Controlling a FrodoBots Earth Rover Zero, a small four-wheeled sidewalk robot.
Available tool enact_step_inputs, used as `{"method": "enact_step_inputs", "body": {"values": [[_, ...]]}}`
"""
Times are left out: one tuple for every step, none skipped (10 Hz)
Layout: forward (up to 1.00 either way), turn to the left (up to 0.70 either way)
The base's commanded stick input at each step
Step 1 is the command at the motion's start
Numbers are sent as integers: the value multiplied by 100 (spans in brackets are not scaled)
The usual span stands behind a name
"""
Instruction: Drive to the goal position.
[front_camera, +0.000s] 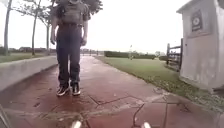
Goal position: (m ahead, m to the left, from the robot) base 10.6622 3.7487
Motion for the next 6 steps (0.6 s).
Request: {"method": "enact_step_inputs", "body": {"values": [[0, -50], [0, -50], [0, -50], [0, -50], [0, -50], [0, -50]]}}
